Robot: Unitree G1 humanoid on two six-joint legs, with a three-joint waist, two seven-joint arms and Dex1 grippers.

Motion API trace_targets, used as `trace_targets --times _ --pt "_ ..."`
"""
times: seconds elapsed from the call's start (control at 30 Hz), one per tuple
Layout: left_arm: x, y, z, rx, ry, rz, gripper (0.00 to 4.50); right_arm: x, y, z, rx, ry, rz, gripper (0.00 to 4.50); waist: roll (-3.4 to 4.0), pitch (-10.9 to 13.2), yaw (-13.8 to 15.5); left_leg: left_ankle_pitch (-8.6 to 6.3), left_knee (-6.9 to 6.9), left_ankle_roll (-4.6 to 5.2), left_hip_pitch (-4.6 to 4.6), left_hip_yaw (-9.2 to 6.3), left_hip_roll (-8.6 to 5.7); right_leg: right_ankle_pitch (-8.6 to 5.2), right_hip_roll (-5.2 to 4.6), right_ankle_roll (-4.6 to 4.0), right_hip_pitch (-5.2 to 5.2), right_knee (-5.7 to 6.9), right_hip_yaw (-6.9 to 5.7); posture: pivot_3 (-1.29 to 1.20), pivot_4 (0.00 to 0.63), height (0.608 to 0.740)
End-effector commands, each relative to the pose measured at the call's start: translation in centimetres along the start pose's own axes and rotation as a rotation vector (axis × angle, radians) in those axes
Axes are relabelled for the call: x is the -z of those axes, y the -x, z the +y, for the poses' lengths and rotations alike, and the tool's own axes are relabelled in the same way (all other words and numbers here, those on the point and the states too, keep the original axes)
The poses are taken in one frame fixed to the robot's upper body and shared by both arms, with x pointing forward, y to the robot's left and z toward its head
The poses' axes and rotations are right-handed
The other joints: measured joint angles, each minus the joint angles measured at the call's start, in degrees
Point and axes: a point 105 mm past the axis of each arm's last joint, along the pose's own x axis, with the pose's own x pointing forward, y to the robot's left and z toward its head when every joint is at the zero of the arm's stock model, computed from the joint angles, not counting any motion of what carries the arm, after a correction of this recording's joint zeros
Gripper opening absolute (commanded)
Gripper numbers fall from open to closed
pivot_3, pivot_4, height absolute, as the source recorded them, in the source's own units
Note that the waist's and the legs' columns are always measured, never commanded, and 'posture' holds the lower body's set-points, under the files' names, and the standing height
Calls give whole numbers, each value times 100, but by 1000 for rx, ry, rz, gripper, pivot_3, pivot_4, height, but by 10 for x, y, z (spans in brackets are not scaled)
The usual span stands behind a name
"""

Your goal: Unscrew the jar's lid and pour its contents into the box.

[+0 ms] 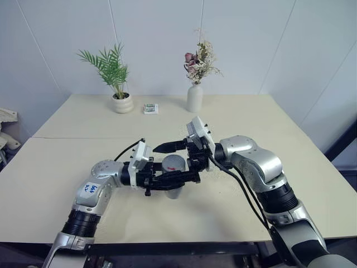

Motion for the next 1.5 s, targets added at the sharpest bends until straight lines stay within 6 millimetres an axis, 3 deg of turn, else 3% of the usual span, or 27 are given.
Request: trace_targets --times 0.03,0.3,0.53,0.8,1.5 --pt "-9 7 -1 -33 -32 -21 2007 -13 6 -2 45 47 -39 4457 0 0 -3 0 0 0 0 0 0 0 0 0 0 0 0 0 150 740" --pt "-7 16 5 -128 -44 -26 2007 -11 11 -7 153 41 -7 4457 0 0 5 0 0 0 0 0 0 0 -2 0 0 1 0 0 150 740" --pt "-8 9 8 -149 -44 -49 2007 -17 -2 -6 216 -5 -48 4457 0 0 4 0 0 0 0 -2 1 0 -1 -1 -1 2 0 0 150 740" --pt "-10 7 7 -143 -41 -58 2007 -12 4 -18 307 -12 -36 4457 0 0 -1 0 0 0 0 -2 -2 0 -3 -1 0 1 0 0 150 740" --pt "-17 17 12 -184 -43 -66 2007 7 64 -26 432 -9 89 4457 0 0 10 0 0 0 -1 1 -2 0 -3 -1 1 -2 1 0 150 740"
